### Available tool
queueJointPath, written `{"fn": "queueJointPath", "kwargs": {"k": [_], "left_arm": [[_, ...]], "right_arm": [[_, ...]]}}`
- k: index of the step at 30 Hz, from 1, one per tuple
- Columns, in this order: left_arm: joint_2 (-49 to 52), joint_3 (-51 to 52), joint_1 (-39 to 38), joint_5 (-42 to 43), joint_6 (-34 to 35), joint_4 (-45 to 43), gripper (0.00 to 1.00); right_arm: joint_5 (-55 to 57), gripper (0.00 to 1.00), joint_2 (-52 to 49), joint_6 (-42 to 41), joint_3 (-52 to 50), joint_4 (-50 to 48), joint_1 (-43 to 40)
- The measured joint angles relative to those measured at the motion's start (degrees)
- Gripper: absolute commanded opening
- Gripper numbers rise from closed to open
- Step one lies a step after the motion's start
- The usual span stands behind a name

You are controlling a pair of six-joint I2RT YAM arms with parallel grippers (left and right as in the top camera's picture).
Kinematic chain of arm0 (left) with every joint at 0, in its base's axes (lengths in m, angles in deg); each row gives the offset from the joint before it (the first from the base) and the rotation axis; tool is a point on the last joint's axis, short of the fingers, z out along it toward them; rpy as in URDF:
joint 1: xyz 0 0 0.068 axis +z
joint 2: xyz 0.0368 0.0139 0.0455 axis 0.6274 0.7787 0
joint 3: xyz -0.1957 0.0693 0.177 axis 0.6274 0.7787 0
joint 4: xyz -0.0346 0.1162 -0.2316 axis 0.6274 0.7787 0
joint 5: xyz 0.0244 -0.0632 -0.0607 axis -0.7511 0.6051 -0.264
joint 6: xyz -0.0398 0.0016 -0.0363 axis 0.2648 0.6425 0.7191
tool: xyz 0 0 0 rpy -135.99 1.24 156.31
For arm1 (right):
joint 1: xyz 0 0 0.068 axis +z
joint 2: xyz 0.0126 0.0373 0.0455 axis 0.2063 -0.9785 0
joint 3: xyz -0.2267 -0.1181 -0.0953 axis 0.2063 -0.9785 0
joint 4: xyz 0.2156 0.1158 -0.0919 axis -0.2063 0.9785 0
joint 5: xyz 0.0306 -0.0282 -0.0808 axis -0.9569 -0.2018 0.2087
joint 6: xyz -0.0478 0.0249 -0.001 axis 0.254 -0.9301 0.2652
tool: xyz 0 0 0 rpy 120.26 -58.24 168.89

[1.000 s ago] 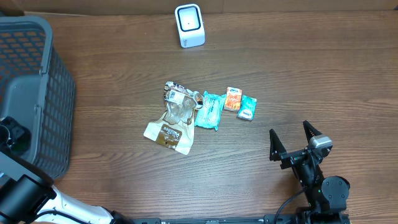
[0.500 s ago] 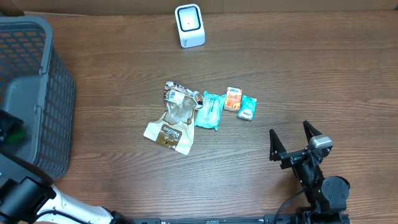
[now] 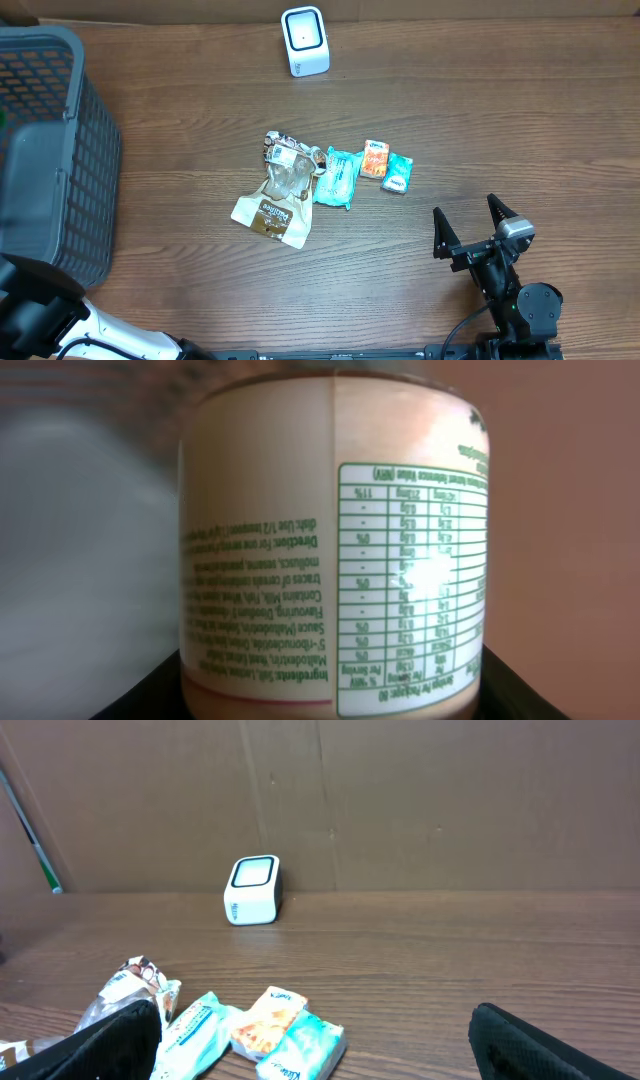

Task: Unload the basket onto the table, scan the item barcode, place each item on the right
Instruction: 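Lift the green-lidded jar out of the basket over the table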

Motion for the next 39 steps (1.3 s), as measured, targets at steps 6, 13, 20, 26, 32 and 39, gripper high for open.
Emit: {"fn": "queueJointPath", "kwargs": {"k": [6,13,20,26,32,39], "left_arm": [[-0.02,-5.97,-1.55,21.35,2.14,-0.07,0.21],[-2.08,-10.84,-7.72,27.15,2.38,-0.31,0.22],[-10.01,-13.62,-16.98,14.97,2.03,0.79,0.22],[-15.19,-14.47,-30.67,-5.51,-1.25,10.16,0.2],[-13.55,-14.58,-41.55,-22.12,-3.02,21.42,0.16],[-9.81,-14.56,-48.13,-27.76,0.04,26.16,0.04]], "right_arm": [[-0.02,1.0,0.0,0.0,0.0,0.0,0.0],[-0.02,1.0,0.0,-0.02,0.0,0.0,0.0],[-0.02,1.0,0.0,0.0,0.0,-0.02,0.02],[-0.04,1.0,0.0,0.0,0.0,-0.04,0.0],[-0.02,1.0,0.0,0.02,0.0,-0.02,0.0],[0.02,1.0,0.0,0.0,0.0,0.02,0.0]]}}
